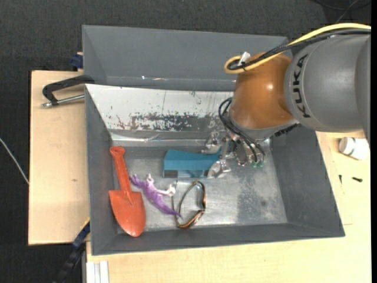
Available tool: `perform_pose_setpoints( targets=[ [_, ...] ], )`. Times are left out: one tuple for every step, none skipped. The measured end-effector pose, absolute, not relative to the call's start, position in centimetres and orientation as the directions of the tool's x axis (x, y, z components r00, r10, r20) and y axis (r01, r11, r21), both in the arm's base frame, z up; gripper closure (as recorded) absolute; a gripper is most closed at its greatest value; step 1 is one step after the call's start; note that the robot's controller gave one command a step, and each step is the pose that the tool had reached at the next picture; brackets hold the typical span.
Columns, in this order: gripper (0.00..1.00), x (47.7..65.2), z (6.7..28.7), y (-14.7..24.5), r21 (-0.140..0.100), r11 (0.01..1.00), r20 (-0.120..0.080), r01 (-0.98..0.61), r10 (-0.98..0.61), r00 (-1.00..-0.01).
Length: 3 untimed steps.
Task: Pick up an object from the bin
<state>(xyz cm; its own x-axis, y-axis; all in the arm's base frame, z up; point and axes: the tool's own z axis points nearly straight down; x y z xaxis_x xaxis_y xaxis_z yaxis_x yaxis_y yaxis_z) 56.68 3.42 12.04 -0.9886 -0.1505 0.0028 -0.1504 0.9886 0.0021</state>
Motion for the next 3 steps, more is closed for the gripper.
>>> perform_pose_setpoints(
  targets=[
    [1.0,58.0,15.3,2.0,-0.001,0.992,-0.007,-0.123,-0.123,-0.992],
    [1.0,55.3,16.9,3.1,0.001,0.991,0.007,-0.136,-0.136,-0.991],
    [1.0,56.9,13.2,1.0,0.0,0.988,-0.007,-0.153,-0.153,-0.988]
  ],
)
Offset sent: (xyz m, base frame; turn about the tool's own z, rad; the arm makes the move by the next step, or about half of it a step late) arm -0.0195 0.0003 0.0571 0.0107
